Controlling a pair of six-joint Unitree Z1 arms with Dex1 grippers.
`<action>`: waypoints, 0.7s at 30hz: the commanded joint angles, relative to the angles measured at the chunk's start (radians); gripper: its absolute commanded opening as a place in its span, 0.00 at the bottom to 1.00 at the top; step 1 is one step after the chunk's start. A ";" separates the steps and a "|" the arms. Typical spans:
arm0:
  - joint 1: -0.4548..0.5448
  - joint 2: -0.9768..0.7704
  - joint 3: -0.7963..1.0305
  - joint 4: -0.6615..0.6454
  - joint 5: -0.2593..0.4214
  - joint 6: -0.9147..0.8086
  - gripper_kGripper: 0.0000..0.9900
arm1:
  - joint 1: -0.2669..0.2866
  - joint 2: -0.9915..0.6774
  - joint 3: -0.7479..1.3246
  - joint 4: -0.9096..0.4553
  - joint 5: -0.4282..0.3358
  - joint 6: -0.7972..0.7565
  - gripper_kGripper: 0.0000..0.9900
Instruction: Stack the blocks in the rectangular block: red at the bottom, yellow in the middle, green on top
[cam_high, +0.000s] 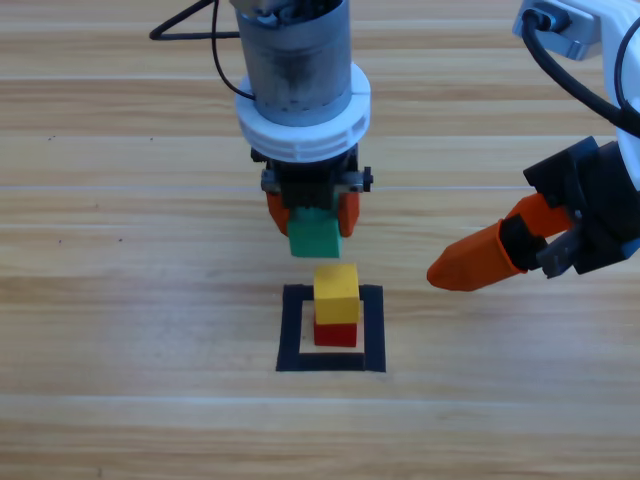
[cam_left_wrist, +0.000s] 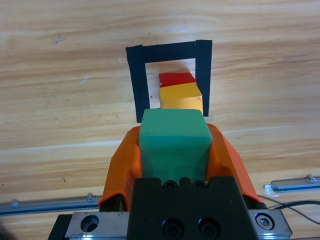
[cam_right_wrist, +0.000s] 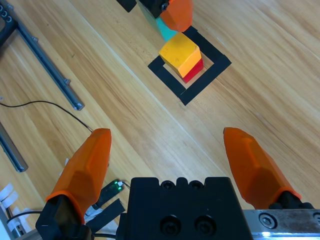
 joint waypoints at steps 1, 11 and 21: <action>-0.037 0.018 -0.021 0.003 0.005 -0.033 0.00 | -0.021 -0.048 0.033 -0.020 0.020 -0.005 1.00; -0.045 0.039 -0.037 0.003 0.028 -0.059 0.00 | -0.021 -0.048 0.035 -0.020 0.020 -0.011 1.00; -0.045 0.070 -0.041 0.003 0.039 -0.056 0.00 | -0.021 -0.050 0.036 -0.020 0.033 -0.012 1.00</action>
